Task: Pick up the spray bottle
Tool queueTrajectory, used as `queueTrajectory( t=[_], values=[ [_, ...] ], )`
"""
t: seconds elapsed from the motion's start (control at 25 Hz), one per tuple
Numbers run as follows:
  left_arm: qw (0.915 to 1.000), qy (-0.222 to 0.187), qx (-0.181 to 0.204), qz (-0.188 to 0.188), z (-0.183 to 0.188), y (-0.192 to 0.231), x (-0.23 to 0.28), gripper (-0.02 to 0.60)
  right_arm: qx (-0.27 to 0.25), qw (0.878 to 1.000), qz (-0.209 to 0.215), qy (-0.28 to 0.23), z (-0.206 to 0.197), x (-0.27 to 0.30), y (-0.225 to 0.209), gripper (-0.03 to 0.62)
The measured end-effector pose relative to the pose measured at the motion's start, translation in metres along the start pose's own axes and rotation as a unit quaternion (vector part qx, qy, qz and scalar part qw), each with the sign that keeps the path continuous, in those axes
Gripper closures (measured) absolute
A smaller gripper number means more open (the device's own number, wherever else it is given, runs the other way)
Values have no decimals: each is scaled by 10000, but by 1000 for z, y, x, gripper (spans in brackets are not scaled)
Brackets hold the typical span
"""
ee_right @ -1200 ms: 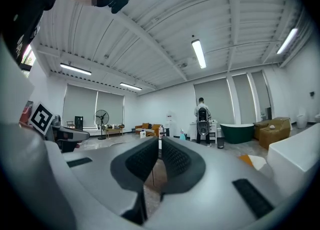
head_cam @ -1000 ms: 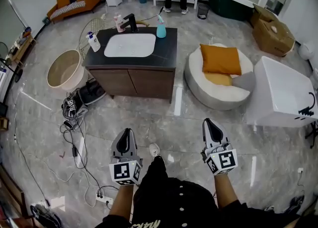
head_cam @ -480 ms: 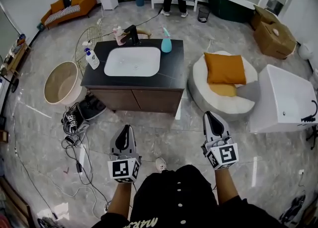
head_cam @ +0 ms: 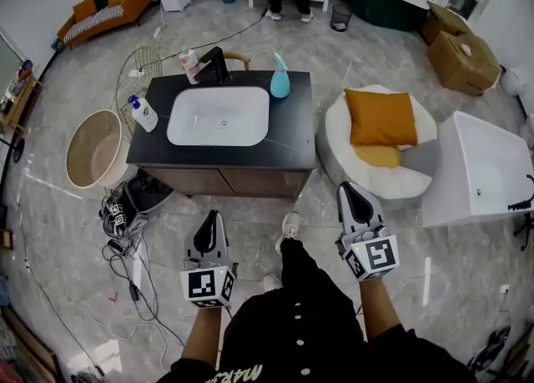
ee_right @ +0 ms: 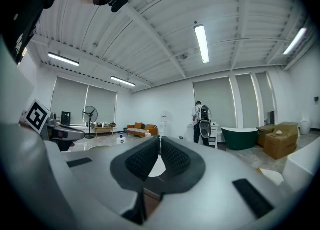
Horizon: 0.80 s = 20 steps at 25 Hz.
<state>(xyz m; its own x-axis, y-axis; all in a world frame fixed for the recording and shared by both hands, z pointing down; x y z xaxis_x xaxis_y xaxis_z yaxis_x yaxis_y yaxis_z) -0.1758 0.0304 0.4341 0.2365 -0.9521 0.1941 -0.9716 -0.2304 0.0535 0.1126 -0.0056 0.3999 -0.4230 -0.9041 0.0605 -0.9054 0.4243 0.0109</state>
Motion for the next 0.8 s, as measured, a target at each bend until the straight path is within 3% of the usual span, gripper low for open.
queueTrajectory(
  t=[0.44,0.8],
  values=[
    [9998,-62,137,154,47,21,164,552,-128,9996,218,-85,18,158,-84,599],
    [9996,7,115,244,69,25,244,552,-9,9993,370,71,14,234,-130,599]
  ],
)
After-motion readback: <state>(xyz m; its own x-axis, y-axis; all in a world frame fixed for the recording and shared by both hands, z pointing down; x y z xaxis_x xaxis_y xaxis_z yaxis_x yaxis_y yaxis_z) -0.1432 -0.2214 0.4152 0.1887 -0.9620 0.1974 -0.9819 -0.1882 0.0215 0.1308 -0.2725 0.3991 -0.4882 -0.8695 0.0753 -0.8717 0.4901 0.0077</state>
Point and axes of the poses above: the fingertips, and each gripper's own axes: x forward along the fingers, y to its left, z out of its top, the point moved 2 cm from there along -x, backward along the fingers, and after that the axes turned 2 degrees about y, right-handed, at the moved point
